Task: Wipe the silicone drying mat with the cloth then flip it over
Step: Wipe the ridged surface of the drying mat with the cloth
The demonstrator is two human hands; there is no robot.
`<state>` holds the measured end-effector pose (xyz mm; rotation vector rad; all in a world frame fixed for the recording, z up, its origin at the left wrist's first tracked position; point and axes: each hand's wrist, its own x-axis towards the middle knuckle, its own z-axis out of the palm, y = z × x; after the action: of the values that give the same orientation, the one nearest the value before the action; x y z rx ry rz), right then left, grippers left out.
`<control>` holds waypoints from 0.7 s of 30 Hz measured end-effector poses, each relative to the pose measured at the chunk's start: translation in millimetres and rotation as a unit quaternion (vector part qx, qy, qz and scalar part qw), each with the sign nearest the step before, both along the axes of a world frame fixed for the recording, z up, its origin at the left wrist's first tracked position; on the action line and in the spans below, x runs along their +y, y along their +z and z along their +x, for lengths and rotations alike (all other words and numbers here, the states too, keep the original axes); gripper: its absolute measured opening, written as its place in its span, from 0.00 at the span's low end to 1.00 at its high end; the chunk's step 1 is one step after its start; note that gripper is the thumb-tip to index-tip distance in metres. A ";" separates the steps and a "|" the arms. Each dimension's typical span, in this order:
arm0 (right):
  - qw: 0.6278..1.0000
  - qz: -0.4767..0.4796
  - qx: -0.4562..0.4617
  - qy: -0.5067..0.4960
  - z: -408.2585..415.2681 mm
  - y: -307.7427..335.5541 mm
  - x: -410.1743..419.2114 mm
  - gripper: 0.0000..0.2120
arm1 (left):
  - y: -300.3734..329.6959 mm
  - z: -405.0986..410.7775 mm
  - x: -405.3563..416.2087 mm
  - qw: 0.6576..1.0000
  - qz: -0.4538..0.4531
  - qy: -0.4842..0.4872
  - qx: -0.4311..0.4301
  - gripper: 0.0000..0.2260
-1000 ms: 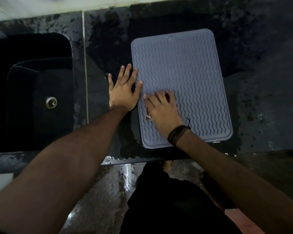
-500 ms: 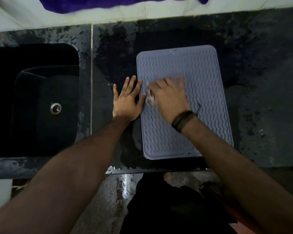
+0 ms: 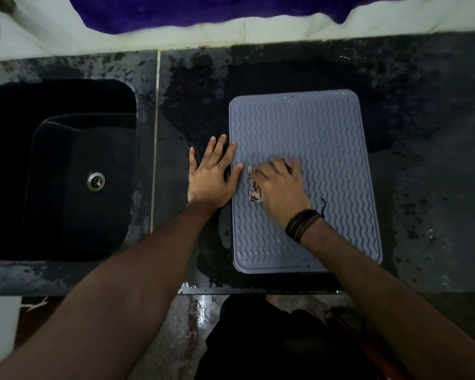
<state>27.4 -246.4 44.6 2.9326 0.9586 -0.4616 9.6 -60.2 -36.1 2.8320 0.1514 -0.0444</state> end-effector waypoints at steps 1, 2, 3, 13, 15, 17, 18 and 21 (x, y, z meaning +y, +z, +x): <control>1.000 -0.005 -0.003 0.004 4.4 3.3 0.3 0.25 | 0.1 -0.1 0.3 1.000 0.000 -0.002 0.002 0.27; 1.000 -0.003 -0.011 0.001 12.6 6.8 2.8 0.25 | 0.2 0.0 0.4 1.000 0.002 -0.002 0.003 0.27; 1.000 0.006 -0.022 -0.009 23.6 10.4 7.5 0.24 | 0.3 0.3 0.5 1.000 0.003 -0.002 0.003 0.27; 0.995 -0.007 -0.098 0.036 113.6 -11.9 74.8 0.21 | -2.3 1.0 0.2 1.000 0.004 0.003 -0.008 0.27; 0.992 -0.029 -0.114 0.039 118.9 -13.3 62.6 0.21 | -3.5 0.9 0.5 1.000 0.006 0.005 -0.008 0.27; 0.991 -0.059 -0.116 0.003 128.4 -11.6 42.7 0.23 | -4.2 0.4 0.7 1.000 0.003 0.004 -0.003 0.28; 0.991 -0.065 -0.117 -0.024 133.4 -11.2 31.6 0.24 | -4.1 0.0 0.9 1.000 0.001 0.004 -0.002 0.28; 0.988 -0.056 -0.114 -0.088 143.9 -9.7 14.4 0.23 | -1.7 0.8 1.0 1.000 -0.002 0.004 0.004 0.29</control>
<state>171.3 -231.9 34.9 2.8983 0.6308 -0.1706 10.4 -59.2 -37.9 2.8277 0.1638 -0.0544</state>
